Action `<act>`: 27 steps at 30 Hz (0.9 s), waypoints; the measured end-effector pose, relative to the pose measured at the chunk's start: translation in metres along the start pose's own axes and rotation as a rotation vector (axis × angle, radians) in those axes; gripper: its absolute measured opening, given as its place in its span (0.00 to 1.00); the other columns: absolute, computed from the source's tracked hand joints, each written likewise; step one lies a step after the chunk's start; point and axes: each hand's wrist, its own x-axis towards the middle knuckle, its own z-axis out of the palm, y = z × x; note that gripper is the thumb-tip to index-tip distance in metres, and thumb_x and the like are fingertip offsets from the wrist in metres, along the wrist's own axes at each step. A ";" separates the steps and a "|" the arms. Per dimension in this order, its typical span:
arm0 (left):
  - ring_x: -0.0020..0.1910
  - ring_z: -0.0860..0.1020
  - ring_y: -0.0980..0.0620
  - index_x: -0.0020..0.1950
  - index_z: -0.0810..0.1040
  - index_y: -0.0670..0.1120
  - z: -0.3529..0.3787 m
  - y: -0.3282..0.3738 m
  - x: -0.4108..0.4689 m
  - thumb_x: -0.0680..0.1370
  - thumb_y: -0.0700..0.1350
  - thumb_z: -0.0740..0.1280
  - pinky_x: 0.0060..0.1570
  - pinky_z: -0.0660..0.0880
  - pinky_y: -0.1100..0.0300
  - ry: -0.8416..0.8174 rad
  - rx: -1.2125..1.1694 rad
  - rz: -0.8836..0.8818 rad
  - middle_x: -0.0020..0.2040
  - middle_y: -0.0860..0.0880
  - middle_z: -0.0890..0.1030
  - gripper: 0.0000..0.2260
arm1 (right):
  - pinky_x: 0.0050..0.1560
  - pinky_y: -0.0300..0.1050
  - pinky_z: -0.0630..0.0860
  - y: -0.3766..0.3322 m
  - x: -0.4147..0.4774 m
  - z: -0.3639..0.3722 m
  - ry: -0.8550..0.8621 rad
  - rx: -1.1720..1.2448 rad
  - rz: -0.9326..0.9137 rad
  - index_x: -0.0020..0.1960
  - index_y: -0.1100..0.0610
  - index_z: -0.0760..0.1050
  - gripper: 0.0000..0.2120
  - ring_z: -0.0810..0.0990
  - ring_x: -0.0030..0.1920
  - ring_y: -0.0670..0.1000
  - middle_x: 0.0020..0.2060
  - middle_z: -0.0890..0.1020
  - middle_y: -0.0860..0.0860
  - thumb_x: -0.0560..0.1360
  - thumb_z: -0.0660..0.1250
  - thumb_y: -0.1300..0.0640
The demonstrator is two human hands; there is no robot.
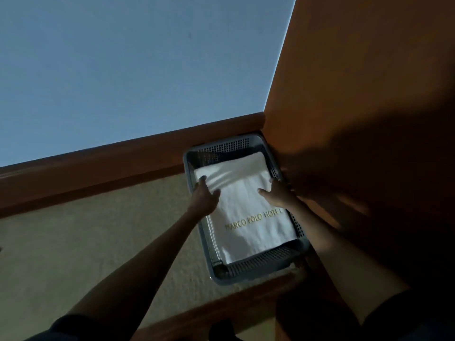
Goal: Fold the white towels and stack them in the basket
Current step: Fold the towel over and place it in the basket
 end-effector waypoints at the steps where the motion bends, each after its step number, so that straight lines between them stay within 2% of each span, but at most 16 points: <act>1: 0.73 0.69 0.35 0.81 0.57 0.41 0.007 -0.002 0.002 0.82 0.47 0.68 0.69 0.72 0.43 0.002 0.067 0.030 0.77 0.36 0.66 0.32 | 0.65 0.45 0.65 0.008 -0.001 0.006 0.005 -0.012 0.003 0.78 0.66 0.59 0.34 0.65 0.76 0.60 0.76 0.65 0.63 0.82 0.65 0.47; 2: 0.75 0.66 0.34 0.82 0.56 0.41 0.013 -0.003 0.005 0.82 0.46 0.68 0.70 0.70 0.43 0.005 0.108 0.051 0.78 0.35 0.63 0.33 | 0.62 0.45 0.66 0.015 -0.001 0.012 0.030 -0.027 0.000 0.75 0.67 0.62 0.32 0.67 0.73 0.60 0.74 0.68 0.63 0.81 0.66 0.48; 3: 0.77 0.63 0.33 0.82 0.54 0.42 0.018 -0.003 0.009 0.81 0.45 0.68 0.71 0.69 0.41 0.003 0.127 0.058 0.79 0.33 0.59 0.34 | 0.63 0.46 0.66 0.021 -0.001 0.017 0.058 -0.039 -0.009 0.74 0.66 0.64 0.31 0.68 0.72 0.60 0.72 0.69 0.63 0.80 0.68 0.48; 5: 0.77 0.61 0.29 0.83 0.51 0.45 0.026 -0.004 0.020 0.81 0.45 0.69 0.71 0.69 0.38 0.012 0.150 0.047 0.81 0.31 0.50 0.36 | 0.71 0.50 0.64 0.030 -0.004 0.028 0.086 -0.071 -0.053 0.75 0.65 0.62 0.33 0.65 0.74 0.60 0.73 0.67 0.62 0.79 0.69 0.49; 6: 0.75 0.63 0.28 0.83 0.51 0.46 0.028 -0.004 0.026 0.81 0.45 0.69 0.70 0.70 0.38 0.026 0.154 0.036 0.81 0.30 0.49 0.36 | 0.73 0.52 0.63 0.033 -0.005 0.033 0.093 -0.089 -0.078 0.76 0.65 0.61 0.34 0.63 0.76 0.60 0.74 0.66 0.62 0.79 0.69 0.49; 7: 0.73 0.66 0.27 0.82 0.52 0.46 0.028 -0.003 0.031 0.81 0.44 0.70 0.67 0.71 0.38 0.042 0.144 0.030 0.80 0.30 0.52 0.36 | 0.74 0.53 0.63 0.036 -0.007 0.036 0.099 -0.103 -0.101 0.77 0.64 0.60 0.34 0.62 0.76 0.60 0.76 0.64 0.61 0.79 0.70 0.50; 9: 0.68 0.72 0.30 0.81 0.56 0.46 0.024 -0.003 0.040 0.79 0.41 0.71 0.62 0.74 0.40 0.076 0.084 0.031 0.75 0.32 0.65 0.36 | 0.75 0.54 0.62 0.043 -0.010 0.040 0.110 -0.130 -0.145 0.77 0.65 0.61 0.34 0.61 0.78 0.59 0.77 0.62 0.60 0.79 0.70 0.51; 11: 0.65 0.75 0.34 0.79 0.62 0.46 0.018 -0.004 0.047 0.77 0.38 0.72 0.57 0.75 0.46 0.136 0.022 0.021 0.70 0.35 0.73 0.33 | 0.74 0.53 0.63 0.050 -0.012 0.045 0.117 -0.161 -0.185 0.76 0.66 0.62 0.33 0.61 0.77 0.60 0.77 0.62 0.60 0.79 0.70 0.51; 14: 0.67 0.74 0.36 0.77 0.67 0.46 0.008 -0.008 0.050 0.76 0.35 0.72 0.59 0.75 0.47 0.174 0.003 0.061 0.71 0.38 0.73 0.31 | 0.74 0.50 0.64 0.057 -0.016 0.049 0.128 -0.174 -0.210 0.76 0.65 0.63 0.33 0.62 0.77 0.60 0.78 0.61 0.59 0.79 0.70 0.52; 17: 0.70 0.71 0.35 0.80 0.63 0.45 -0.004 -0.005 0.043 0.78 0.38 0.71 0.65 0.73 0.42 0.076 0.138 0.108 0.74 0.36 0.69 0.32 | 0.73 0.49 0.62 0.048 -0.022 0.047 0.097 -0.186 -0.194 0.77 0.66 0.62 0.32 0.61 0.78 0.60 0.78 0.59 0.60 0.80 0.69 0.52; 19: 0.71 0.71 0.36 0.81 0.62 0.44 -0.015 0.000 0.030 0.79 0.42 0.71 0.67 0.71 0.42 0.048 0.186 0.129 0.75 0.36 0.69 0.32 | 0.73 0.51 0.64 0.032 -0.029 0.044 0.077 -0.206 -0.160 0.77 0.66 0.60 0.31 0.60 0.78 0.61 0.78 0.58 0.62 0.81 0.66 0.51; 21: 0.68 0.75 0.37 0.78 0.66 0.44 -0.032 0.005 0.010 0.80 0.45 0.71 0.62 0.76 0.44 0.047 0.168 0.163 0.72 0.37 0.73 0.28 | 0.69 0.54 0.69 0.009 -0.037 0.044 0.072 -0.239 -0.172 0.75 0.64 0.63 0.27 0.65 0.74 0.62 0.75 0.63 0.62 0.82 0.65 0.50; 22: 0.65 0.77 0.40 0.76 0.68 0.45 -0.043 0.004 -0.003 0.81 0.45 0.71 0.57 0.78 0.48 0.046 0.138 0.180 0.70 0.38 0.75 0.25 | 0.65 0.54 0.72 -0.005 -0.042 0.044 0.059 -0.242 -0.198 0.73 0.63 0.65 0.25 0.68 0.72 0.61 0.72 0.67 0.61 0.82 0.64 0.50; 25: 0.51 0.81 0.54 0.69 0.75 0.45 -0.083 -0.013 -0.045 0.82 0.43 0.68 0.41 0.74 0.64 0.017 0.114 0.243 0.63 0.44 0.81 0.16 | 0.56 0.51 0.77 -0.052 -0.058 0.044 -0.035 -0.192 -0.286 0.68 0.60 0.73 0.19 0.78 0.62 0.59 0.65 0.77 0.58 0.82 0.64 0.50; 27: 0.46 0.81 0.59 0.66 0.77 0.46 -0.113 -0.030 -0.075 0.82 0.44 0.68 0.38 0.73 0.66 0.008 0.139 0.265 0.57 0.48 0.83 0.12 | 0.54 0.49 0.77 -0.088 -0.073 0.046 -0.108 -0.157 -0.370 0.63 0.59 0.77 0.15 0.80 0.58 0.58 0.60 0.81 0.56 0.81 0.65 0.51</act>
